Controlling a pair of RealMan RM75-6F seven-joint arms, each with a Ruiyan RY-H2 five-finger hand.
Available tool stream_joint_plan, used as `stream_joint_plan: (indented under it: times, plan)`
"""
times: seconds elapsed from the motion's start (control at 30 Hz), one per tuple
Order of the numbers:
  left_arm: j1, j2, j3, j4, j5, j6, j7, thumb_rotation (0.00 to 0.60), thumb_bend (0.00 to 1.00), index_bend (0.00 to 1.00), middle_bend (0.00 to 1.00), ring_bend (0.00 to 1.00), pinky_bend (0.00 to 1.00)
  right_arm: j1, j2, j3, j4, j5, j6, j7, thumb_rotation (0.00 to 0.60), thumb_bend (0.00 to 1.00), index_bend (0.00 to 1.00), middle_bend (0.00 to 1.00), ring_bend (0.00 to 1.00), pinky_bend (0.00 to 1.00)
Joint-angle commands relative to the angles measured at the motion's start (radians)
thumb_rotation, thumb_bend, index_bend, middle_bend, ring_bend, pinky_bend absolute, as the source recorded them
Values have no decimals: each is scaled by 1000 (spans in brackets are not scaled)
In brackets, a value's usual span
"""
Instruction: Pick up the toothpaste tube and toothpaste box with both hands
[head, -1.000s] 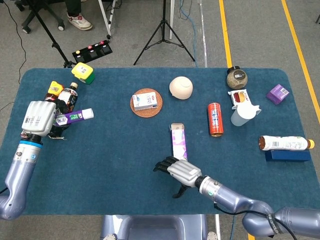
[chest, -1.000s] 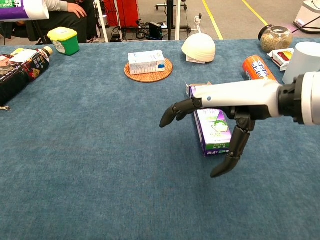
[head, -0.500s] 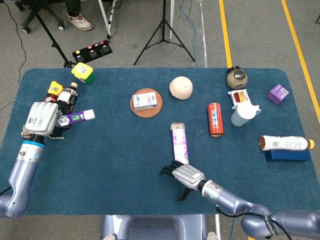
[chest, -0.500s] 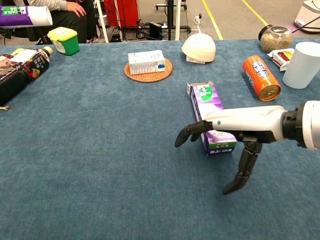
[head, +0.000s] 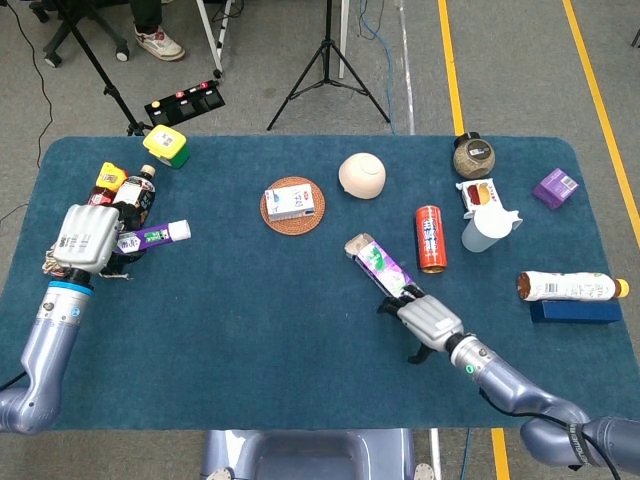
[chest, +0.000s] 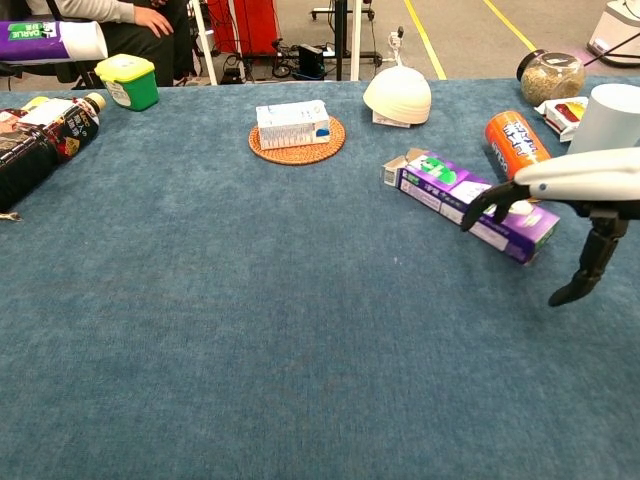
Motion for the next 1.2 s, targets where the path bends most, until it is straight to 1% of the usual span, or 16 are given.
stream_joint_plan:
  times: [0.03, 0.13, 0.23, 0.37, 0.47, 0.53, 0.7, 0.83, 0.97, 1.13, 1.2]
  plan:
    - [1, 1, 0, 3, 0, -1, -5, 600, 394, 651, 533, 531, 722, -7, 12, 6, 33, 34, 12, -22, 600, 0, 183, 156, 204, 47]
    - [3, 5, -1, 3, 4, -1, -13, 600, 394, 651, 533, 531, 723, -9, 5, 20, 51, 77, 20, -34, 600, 0, 183, 153, 193, 47]
    - [6, 9, 0, 2, 9, 0, -20, 600, 393, 650, 533, 531, 723, -9, -3, 32, 40, 102, 25, -36, 600, 0, 183, 143, 169, 44]
    - [11, 17, 1, 4, 14, 1, -33, 600, 394, 651, 533, 531, 722, -9, -42, 50, 17, 96, 75, -82, 600, 0, 173, 125, 124, 39]
    - [14, 21, 1, 8, 15, 1, -39, 600, 394, 651, 532, 531, 722, 6, -89, 72, 17, 127, 98, -135, 600, 0, 135, 82, 100, 37]
    - [16, 23, 1, 9, 16, 1, -43, 600, 394, 651, 533, 531, 722, 19, -120, 91, 24, 172, 112, -175, 600, 0, 114, 63, 92, 37]
    - [20, 26, 1, 14, 20, 0, -55, 600, 393, 651, 533, 531, 722, 65, -216, 147, 47, 358, 185, -328, 600, 0, 84, 53, 87, 38]
    - [23, 27, 3, 24, 21, -6, -68, 600, 393, 651, 533, 531, 723, 99, -276, 174, 71, 493, 237, -429, 600, 0, 74, 54, 94, 72]
    - [26, 29, 5, 33, 26, -10, -82, 600, 392, 651, 533, 531, 722, 116, -297, 191, 98, 579, 236, -451, 600, 0, 74, 55, 101, 86]
    - [30, 32, 3, 46, 28, -15, -99, 600, 392, 651, 533, 531, 722, 129, -318, 211, 154, 654, 202, -426, 600, 0, 74, 55, 112, 104]
    - [31, 32, 4, 50, 30, -16, -104, 600, 393, 650, 533, 531, 722, 139, -328, 212, 179, 667, 194, -430, 600, 0, 74, 55, 119, 109]
